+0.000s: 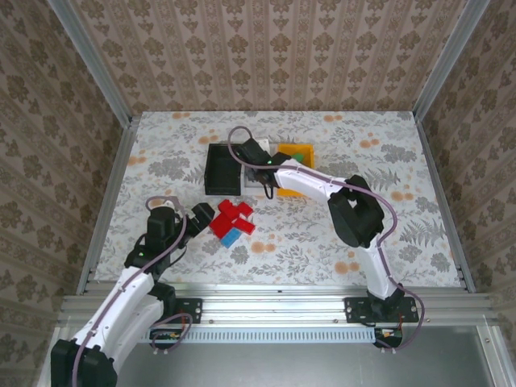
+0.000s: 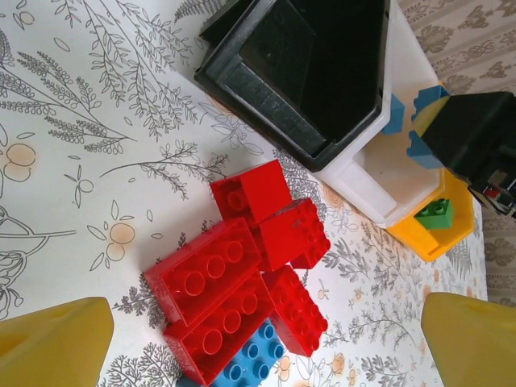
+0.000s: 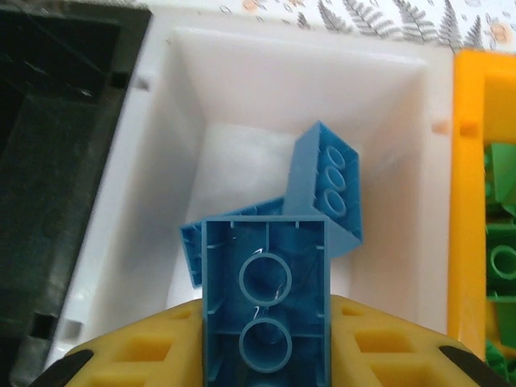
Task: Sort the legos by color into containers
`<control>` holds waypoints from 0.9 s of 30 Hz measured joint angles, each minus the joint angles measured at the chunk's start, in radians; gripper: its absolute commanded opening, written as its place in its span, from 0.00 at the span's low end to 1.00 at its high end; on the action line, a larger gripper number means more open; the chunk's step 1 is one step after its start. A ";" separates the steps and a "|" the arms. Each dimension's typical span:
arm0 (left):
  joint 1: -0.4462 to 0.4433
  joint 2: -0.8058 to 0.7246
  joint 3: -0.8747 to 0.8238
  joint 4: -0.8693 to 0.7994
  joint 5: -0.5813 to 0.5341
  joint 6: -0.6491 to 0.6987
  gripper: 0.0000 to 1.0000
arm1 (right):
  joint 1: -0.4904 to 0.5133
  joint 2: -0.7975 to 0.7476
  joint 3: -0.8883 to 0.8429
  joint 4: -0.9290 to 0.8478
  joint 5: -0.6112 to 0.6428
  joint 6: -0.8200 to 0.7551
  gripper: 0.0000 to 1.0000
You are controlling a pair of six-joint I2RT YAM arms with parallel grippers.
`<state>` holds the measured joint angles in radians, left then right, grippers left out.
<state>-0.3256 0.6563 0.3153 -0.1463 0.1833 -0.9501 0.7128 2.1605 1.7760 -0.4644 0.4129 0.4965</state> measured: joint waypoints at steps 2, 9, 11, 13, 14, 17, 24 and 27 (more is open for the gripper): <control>0.000 -0.002 -0.001 -0.001 0.000 0.000 1.00 | -0.008 0.019 0.059 -0.021 -0.007 -0.023 0.48; 0.000 -0.010 -0.004 -0.019 0.000 -0.004 1.00 | -0.027 0.032 0.119 -0.048 -0.010 -0.058 0.62; 0.000 -0.023 -0.004 -0.035 0.000 -0.005 1.00 | -0.028 0.031 0.105 -0.052 -0.011 -0.061 0.64; 0.000 -0.038 -0.004 -0.049 -0.002 -0.007 1.00 | -0.026 0.022 0.083 -0.055 -0.016 -0.060 0.65; 0.000 -0.046 -0.004 -0.052 -0.005 -0.008 1.00 | -0.024 0.012 0.066 -0.056 -0.018 -0.060 0.66; 0.000 -0.062 -0.004 -0.053 -0.014 -0.008 1.00 | -0.006 -0.051 -0.013 -0.057 -0.019 -0.058 0.66; 0.000 -0.063 -0.015 -0.057 -0.034 -0.008 1.00 | 0.119 -0.306 -0.244 -0.022 -0.022 0.017 0.63; 0.000 -0.063 -0.015 -0.058 -0.042 -0.008 1.00 | 0.195 -0.402 -0.358 0.019 -0.036 0.089 0.60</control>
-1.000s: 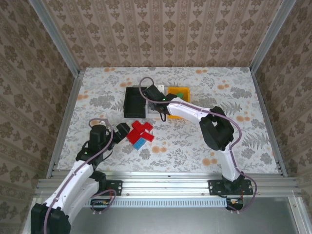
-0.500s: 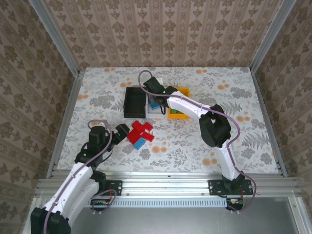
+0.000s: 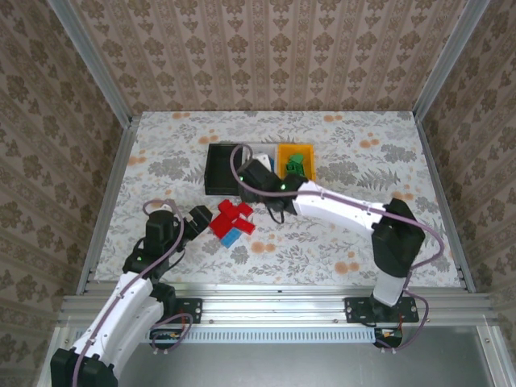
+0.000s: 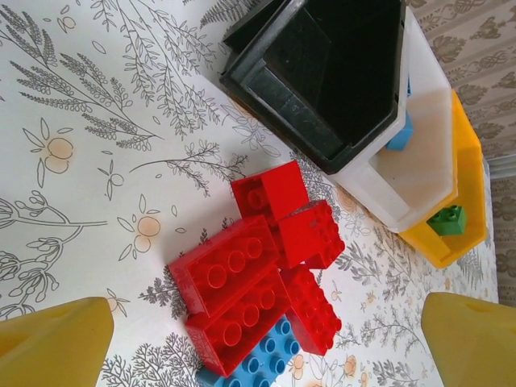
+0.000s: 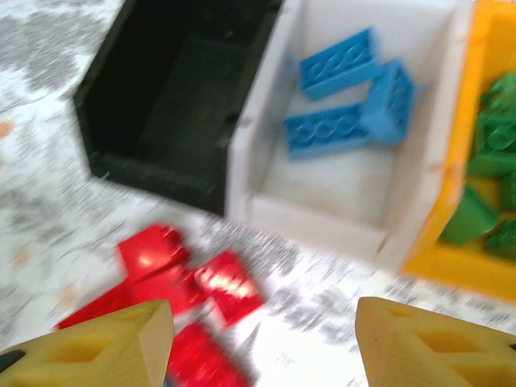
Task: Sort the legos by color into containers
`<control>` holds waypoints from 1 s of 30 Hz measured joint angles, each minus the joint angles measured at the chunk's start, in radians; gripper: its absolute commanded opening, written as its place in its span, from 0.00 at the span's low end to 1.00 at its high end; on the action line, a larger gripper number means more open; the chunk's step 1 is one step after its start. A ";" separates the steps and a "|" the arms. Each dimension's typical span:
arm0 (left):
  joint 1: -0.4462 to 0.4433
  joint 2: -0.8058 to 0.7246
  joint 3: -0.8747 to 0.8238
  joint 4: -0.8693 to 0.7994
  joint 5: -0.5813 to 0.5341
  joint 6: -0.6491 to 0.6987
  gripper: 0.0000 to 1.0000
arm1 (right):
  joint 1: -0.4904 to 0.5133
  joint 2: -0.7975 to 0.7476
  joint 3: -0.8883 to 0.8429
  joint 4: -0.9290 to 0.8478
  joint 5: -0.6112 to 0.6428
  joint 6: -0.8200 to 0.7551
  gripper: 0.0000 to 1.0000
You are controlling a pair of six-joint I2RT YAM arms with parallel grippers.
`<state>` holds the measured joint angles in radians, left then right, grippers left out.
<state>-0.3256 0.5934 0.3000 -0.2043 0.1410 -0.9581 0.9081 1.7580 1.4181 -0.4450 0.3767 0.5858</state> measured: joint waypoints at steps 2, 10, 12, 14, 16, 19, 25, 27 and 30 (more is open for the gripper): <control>0.000 0.000 -0.005 0.001 -0.008 -0.007 1.00 | 0.053 -0.019 -0.053 0.020 -0.023 0.055 0.60; 0.000 0.000 -0.043 -0.014 -0.024 -0.025 1.00 | 0.164 0.039 -0.126 0.050 -0.095 0.197 0.59; 0.000 -0.002 -0.043 -0.016 -0.026 -0.026 1.00 | 0.185 0.060 -0.126 0.056 -0.105 0.227 0.59; 0.001 -0.011 -0.043 -0.025 -0.026 -0.026 1.00 | 0.206 0.076 -0.126 0.058 -0.113 0.258 0.58; 0.002 -0.021 -0.043 -0.030 -0.029 -0.026 1.00 | 0.224 0.086 -0.126 0.058 -0.117 0.287 0.58; 0.002 -0.033 -0.050 -0.029 -0.036 -0.033 1.00 | 0.243 0.091 -0.137 0.072 -0.121 0.326 0.59; 0.007 -0.033 -0.055 -0.032 -0.043 -0.037 1.00 | 0.251 0.128 -0.137 0.084 -0.135 0.368 0.63; 0.007 -0.033 -0.055 -0.032 -0.049 -0.037 1.00 | 0.251 0.157 -0.131 0.082 -0.148 0.377 0.65; 0.007 -0.033 -0.055 -0.032 -0.055 -0.037 1.00 | 0.251 0.214 -0.102 0.082 -0.154 0.384 0.69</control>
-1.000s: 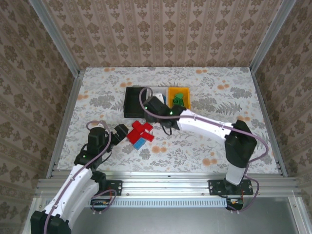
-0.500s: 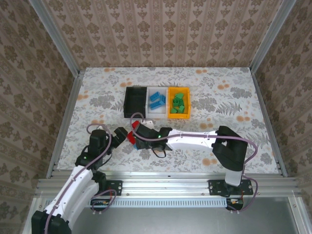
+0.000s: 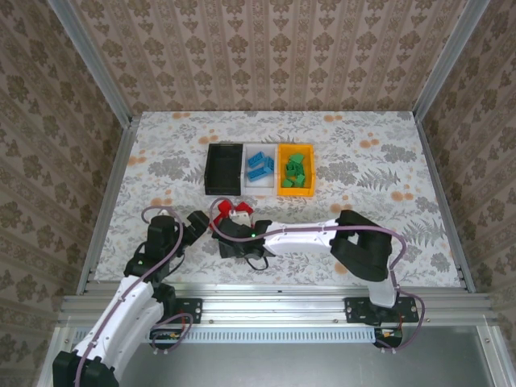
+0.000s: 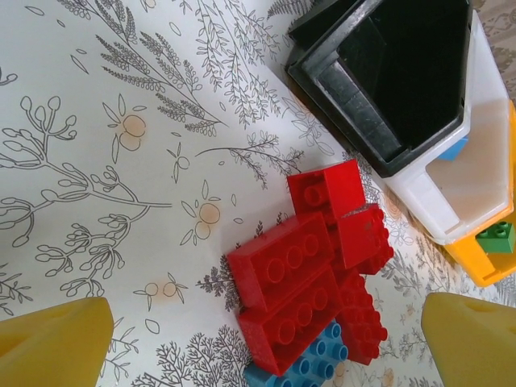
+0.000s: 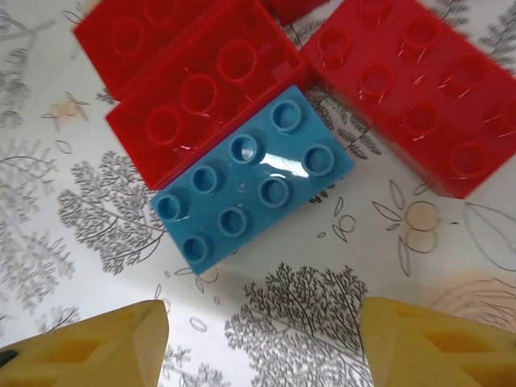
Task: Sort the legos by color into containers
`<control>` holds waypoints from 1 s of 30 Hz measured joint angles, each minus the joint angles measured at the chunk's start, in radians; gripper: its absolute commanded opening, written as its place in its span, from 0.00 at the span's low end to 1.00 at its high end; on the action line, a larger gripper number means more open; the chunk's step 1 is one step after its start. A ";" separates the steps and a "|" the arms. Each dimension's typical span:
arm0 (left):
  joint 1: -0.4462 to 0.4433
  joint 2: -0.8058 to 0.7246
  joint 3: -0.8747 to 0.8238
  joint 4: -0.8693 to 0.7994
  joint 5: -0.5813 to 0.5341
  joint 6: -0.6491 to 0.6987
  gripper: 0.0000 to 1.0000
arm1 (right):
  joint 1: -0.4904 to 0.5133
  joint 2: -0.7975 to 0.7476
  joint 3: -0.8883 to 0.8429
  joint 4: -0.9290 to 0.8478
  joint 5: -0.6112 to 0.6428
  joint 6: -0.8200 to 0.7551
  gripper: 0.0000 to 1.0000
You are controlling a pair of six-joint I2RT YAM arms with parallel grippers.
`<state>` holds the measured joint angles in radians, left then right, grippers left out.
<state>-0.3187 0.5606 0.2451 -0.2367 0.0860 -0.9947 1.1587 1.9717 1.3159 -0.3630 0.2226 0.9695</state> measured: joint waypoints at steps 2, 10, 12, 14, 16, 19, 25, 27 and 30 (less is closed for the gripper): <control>0.001 0.000 0.000 -0.002 -0.004 0.000 1.00 | 0.000 0.032 0.023 -0.003 0.001 0.000 0.70; 0.013 0.000 0.023 -0.023 -0.005 0.004 1.00 | -0.024 0.065 0.097 -0.011 0.018 -0.004 0.71; 0.016 0.000 0.029 -0.023 -0.005 0.005 1.00 | -0.033 0.073 0.124 -0.023 0.032 -0.005 0.71; 0.020 0.000 0.032 -0.023 -0.005 0.007 1.00 | -0.043 0.085 0.151 -0.033 0.046 -0.005 0.70; 0.026 0.000 0.032 -0.024 -0.005 0.008 1.00 | -0.051 0.100 0.171 -0.045 0.063 -0.008 0.69; 0.028 0.000 0.032 -0.026 -0.005 0.012 1.00 | -0.062 0.114 0.177 -0.064 0.086 -0.017 0.68; 0.034 0.000 0.032 -0.026 -0.004 0.012 1.00 | -0.062 0.113 0.160 -0.064 0.115 -0.024 0.66; 0.034 0.000 0.032 -0.026 -0.004 0.012 1.00 | -0.061 0.104 0.141 -0.060 0.119 -0.024 0.66; 0.035 0.000 0.032 -0.026 -0.003 0.012 1.00 | -0.060 0.082 0.097 -0.059 0.122 -0.019 0.64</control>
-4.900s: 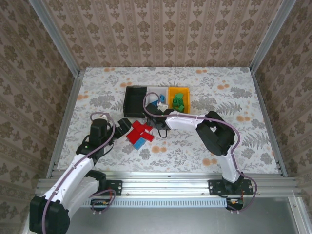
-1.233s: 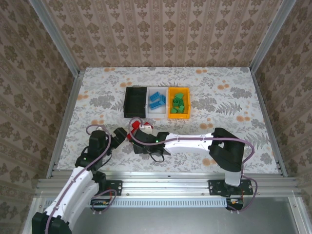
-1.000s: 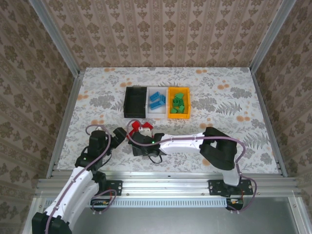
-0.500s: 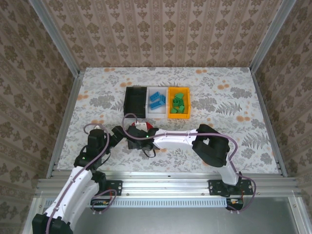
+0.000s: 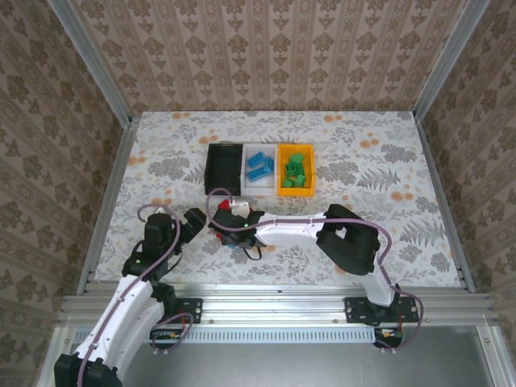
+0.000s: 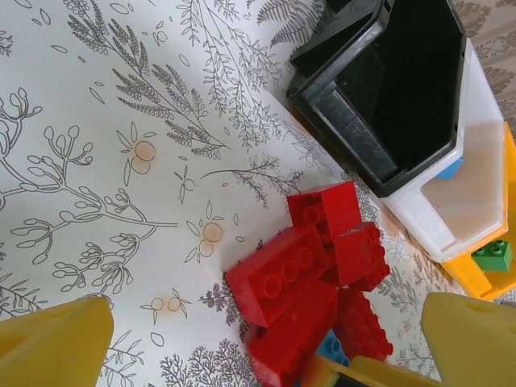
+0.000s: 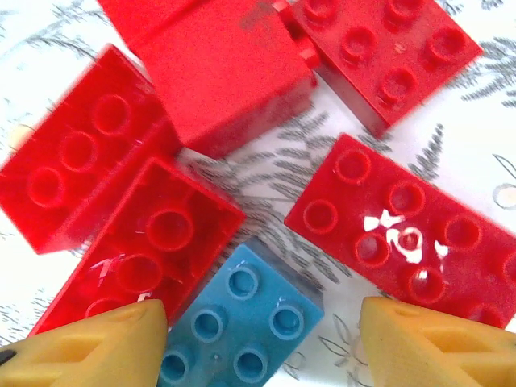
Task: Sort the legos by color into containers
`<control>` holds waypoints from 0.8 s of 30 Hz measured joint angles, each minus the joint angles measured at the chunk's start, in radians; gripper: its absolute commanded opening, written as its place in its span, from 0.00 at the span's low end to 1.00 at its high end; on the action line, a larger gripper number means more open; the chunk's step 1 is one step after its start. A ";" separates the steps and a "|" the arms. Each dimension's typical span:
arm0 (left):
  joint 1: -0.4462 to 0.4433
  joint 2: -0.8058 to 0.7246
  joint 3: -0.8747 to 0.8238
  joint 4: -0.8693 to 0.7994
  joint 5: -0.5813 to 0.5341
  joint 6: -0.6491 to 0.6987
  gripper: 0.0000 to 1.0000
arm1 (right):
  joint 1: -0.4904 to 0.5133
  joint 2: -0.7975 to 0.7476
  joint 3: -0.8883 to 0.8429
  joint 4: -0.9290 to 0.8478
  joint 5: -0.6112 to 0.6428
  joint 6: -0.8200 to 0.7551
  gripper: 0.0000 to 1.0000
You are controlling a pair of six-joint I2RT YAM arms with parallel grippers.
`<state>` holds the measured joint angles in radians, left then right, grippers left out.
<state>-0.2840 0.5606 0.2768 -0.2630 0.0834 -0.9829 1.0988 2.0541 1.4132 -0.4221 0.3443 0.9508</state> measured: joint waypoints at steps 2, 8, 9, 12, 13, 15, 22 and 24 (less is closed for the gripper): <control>0.000 0.000 0.000 0.000 0.003 0.000 1.00 | 0.001 -0.006 -0.023 -0.008 0.000 0.000 0.64; 0.005 0.000 0.000 0.000 0.010 0.000 1.00 | 0.005 -0.021 -0.054 -0.031 0.005 -0.005 0.60; 0.005 0.000 0.000 0.000 0.010 0.000 1.00 | 0.005 -0.023 -0.057 -0.036 0.005 -0.007 0.58; 0.005 0.000 0.000 0.001 0.013 0.000 1.00 | 0.006 -0.028 -0.062 -0.043 0.005 -0.011 0.53; 0.005 0.000 0.000 0.000 0.014 0.000 1.00 | 0.006 -0.029 -0.063 -0.047 0.004 -0.011 0.51; 0.005 0.000 0.000 0.001 0.016 0.000 1.00 | 0.007 -0.031 -0.066 -0.049 0.003 -0.012 0.47; 0.005 0.000 0.000 0.001 0.018 0.000 1.00 | 0.026 -0.032 -0.068 -0.050 0.004 -0.067 0.49; 0.005 0.000 0.000 0.001 0.018 0.000 1.00 | 0.031 -0.032 -0.066 -0.051 0.004 -0.089 0.53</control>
<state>-0.2794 0.5606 0.2768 -0.2623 0.1009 -0.9829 1.1297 2.0224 1.3468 -0.4732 0.3485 0.8616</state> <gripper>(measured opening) 0.997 0.496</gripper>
